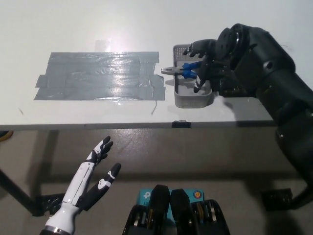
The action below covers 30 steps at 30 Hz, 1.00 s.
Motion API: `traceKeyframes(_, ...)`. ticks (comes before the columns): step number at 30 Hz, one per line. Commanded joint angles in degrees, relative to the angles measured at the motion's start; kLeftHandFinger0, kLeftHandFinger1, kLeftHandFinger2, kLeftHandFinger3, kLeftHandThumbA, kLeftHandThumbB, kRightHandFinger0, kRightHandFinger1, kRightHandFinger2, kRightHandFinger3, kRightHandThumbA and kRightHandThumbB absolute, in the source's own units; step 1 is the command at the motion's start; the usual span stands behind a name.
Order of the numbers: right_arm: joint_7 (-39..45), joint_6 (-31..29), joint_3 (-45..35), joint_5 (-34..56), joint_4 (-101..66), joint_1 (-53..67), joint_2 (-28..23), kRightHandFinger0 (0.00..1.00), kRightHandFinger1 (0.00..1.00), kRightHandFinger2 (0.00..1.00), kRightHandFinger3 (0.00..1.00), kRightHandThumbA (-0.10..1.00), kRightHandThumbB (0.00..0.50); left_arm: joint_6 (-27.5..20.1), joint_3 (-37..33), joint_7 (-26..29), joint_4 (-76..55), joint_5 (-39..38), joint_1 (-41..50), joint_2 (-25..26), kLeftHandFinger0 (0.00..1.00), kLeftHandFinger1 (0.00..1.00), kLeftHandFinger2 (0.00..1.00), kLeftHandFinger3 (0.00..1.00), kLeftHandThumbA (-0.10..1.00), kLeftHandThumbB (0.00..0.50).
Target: The robot picks the blue plier placed on top of the container and places it on the grey area of the table
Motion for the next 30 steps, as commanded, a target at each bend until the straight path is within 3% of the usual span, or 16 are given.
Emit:
traceKeyframes(1, -0.87, -0.07, -0.62, 0.01, 0.1, -5.24, 0.83, 1.0, 1.0, 1.0, 1.0, 1.0, 0.319, -1.26, -0.3, -0.75, -1.69, 1.03, -0.68, 0.91, 1.0, 1.0, 1.0, 1.0, 0.82, 0.06)
traceKeyframes(2, -1.41, 0.75, -0.68, -0.13, 0.22, -5.38, 0.94, 1.0, 1.0, 1.0, 1.0, 1.0, 0.337, -0.77, -0.42, -0.91, -1.96, 1.18, -0.83, 0.94, 1.0, 1.0, 1.0, 1.0, 0.82, 0.062)
traceKeyframes(8, -2.04, 1.69, 0.62, -1.68, 1.53, -5.44, 1.37, 1.0, 1.0, 1.0, 1.0, 1.0, 0.319, -1.14, -0.75, -0.91, -1.95, 1.83, -0.89, 0.99, 1.0, 1.0, 1.0, 1.0, 0.83, 0.067)
traceKeyframes(25, -4.63, 2.24, 1.63, -3.18, 2.61, -4.09, 1.2, 1.0, 1.0, 1.0, 1.0, 1.0, 0.352, -1.02, -0.8, -1.39, -2.7, 1.86, -1.08, 1.04, 1.0, 1.0, 1.0, 1.0, 0.83, 0.074)
traceKeyframes(30, -4.9, 2.65, 1.14, -2.64, 2.41, -3.69, 1.41, 1.0, 1.0, 1.0, 1.0, 1.0, 0.328, -0.74, -0.99, -1.57, -2.95, 2.01, -1.3, 1.1, 1.0, 1.0, 1.0, 1.0, 0.83, 0.079)
